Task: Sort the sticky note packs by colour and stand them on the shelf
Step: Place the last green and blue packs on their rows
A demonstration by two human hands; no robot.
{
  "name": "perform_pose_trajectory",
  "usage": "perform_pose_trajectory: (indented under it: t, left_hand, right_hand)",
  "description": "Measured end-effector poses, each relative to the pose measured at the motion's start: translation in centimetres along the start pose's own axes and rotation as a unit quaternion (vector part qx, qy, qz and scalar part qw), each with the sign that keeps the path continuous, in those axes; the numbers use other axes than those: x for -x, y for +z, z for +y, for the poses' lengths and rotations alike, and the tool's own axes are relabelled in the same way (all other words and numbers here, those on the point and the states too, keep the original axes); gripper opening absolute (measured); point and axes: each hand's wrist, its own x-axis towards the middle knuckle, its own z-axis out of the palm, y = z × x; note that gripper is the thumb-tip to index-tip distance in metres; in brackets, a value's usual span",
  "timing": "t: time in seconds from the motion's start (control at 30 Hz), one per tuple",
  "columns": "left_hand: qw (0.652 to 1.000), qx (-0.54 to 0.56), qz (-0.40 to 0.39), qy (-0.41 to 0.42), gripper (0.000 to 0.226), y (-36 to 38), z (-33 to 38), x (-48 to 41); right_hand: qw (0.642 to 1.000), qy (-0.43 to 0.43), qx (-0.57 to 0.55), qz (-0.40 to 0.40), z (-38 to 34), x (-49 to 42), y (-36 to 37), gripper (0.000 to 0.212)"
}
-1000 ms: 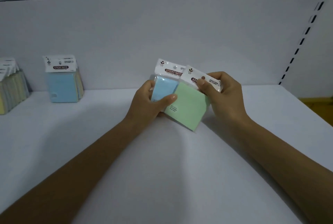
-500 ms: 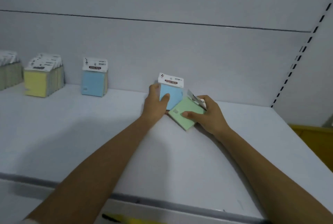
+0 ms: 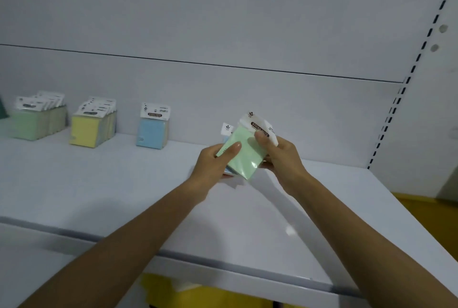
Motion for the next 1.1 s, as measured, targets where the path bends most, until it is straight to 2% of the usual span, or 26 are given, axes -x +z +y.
perform_pose_trajectory:
  t: [0.13, 0.27, 0.33, 0.4, 0.47, 0.57, 0.73, 0.83, 0.93, 1.1]
  left_hand:
    - [0.991, 0.099, 0.089, -0.030, 0.024, -4.0, 1.2, 1.1]
    - [0.986, 0.102, 0.129, -0.019, 0.023, -8.2, 1.7, 2.1]
    - [0.984, 0.116, 0.137, -0.021, 0.034, -9.8, 1.5, 2.4]
    - [0.985, 0.116, 0.128, -0.021, 0.052, -11.0, 1.5, 2.7]
    - [0.991, 0.092, 0.098, -0.021, 0.064, -12.2, 1.6, 2.9]
    - [0.998, 0.031, 0.047, -0.026, 0.048, -14.0, 1.9, 3.0]
    - [0.996, -0.080, -0.007, -0.042, 0.041, -19.1, 1.2, 2.0]
    - [0.994, -0.091, -0.035, -0.042, 0.039, -22.8, 0.8, 0.8]
    - [0.995, -0.091, -0.012, -0.027, 0.038, -27.2, 0.4, -1.3]
    - [0.997, -0.028, 0.005, -0.065, 0.028, -33.1, -0.3, -5.1]
  right_hand:
    - [0.999, 0.019, -0.045, 0.023, -0.8, -0.6, 3.1, 0.042]
    - [0.998, 0.028, 0.001, -0.056, -0.2, -0.6, 6.9, 0.035]
    - [0.996, 0.029, 0.017, -0.080, 0.0, -0.8, 8.8, 0.026]
    - [0.994, 0.026, 0.032, -0.098, 0.2, -1.0, 10.3, 0.019]
    - [0.991, 0.004, 0.061, -0.118, 0.3, -1.2, 11.7, 0.027]
    - [0.991, -0.006, 0.069, -0.118, 0.8, -1.7, 13.4, 0.036]
    - [0.966, 0.035, 0.187, -0.176, 1.9, -3.0, 16.2, 0.027]
    - [0.968, 0.046, 0.200, -0.143, 2.6, -4.6, 19.2, 0.021]
    - [0.973, 0.065, 0.200, -0.093, 3.2, -6.7, 22.0, 0.013]
    - [0.967, 0.133, 0.216, 0.013, 4.5, -10.6, 24.3, 0.014]
